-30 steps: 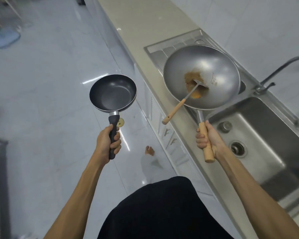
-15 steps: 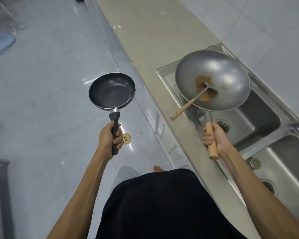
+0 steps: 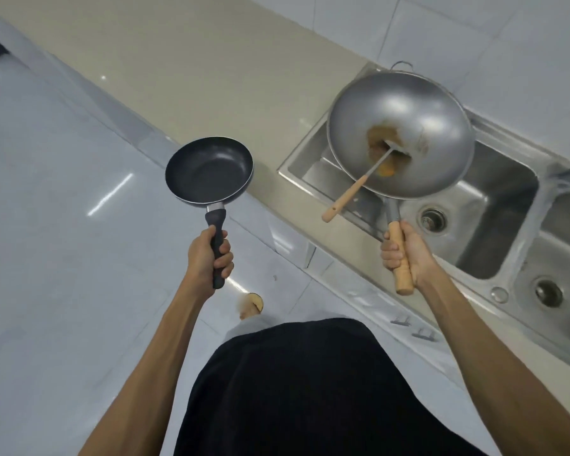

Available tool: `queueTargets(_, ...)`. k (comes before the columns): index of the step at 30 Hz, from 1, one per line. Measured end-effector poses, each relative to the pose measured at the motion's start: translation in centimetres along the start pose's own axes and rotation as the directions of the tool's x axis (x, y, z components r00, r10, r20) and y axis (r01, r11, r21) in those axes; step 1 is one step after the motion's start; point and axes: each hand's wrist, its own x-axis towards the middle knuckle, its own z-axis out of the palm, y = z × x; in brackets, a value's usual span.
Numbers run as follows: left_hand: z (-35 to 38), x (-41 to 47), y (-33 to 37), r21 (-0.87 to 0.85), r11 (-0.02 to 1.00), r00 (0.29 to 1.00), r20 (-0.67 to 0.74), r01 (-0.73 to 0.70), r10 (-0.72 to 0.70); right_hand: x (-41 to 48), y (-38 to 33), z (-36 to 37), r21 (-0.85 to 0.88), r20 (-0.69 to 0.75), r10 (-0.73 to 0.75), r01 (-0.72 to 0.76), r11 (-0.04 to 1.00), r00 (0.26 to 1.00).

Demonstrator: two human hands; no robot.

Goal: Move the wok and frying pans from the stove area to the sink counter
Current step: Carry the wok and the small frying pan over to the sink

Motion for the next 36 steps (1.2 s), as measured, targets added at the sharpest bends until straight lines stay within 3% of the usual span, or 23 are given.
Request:
queueTargets(4,-1.8,4.5,4.8,0.113,0.993,0.995,0.095,0.022,-0.033,1.2,1.5,3.1,0.076,0.000,-0.044,0.044,0.996,0.999)
queueTargets(6,-1.9,7.3,7.3,0.207,0.977,0.985,0.153,0.043,-0.076,1.7,2.7,4.9,0.100,-0.071,-0.063,0.070,0.992,0.995)
queueTargets(12,1.5,15.1,11.3,0.286,0.955,0.967,0.215,0.073,-0.138,3.6,4.2,8.0,-0.077,-0.288,-0.166,0.149,0.986,0.943)
queueTargets(16,4.6,19.2,13.3,0.321,0.942,0.952,0.246,0.100,-0.184,4.4,4.4,9.9,-0.293,-0.465,-0.366,0.250,0.923,0.806)
queueTargets(25,8.1,26.8,17.1,0.406,0.911,0.928,0.311,0.067,-0.207,5.6,2.6,13.4,-0.377,-0.528,-0.440,0.264,0.888,0.726)
queueTargets(30,9.1,30.5,19.3,0.600,0.797,0.922,0.340,-0.062,-0.185,7.1,2.0,15.8,-0.432,-0.590,-0.470,0.235,0.871,0.657)
queueTargets(36,8.4,34.5,22.2,0.790,0.520,0.904,0.420,-0.325,-0.073,9.0,2.1,19.9,-0.588,-0.628,-0.541,0.114,0.801,0.559)
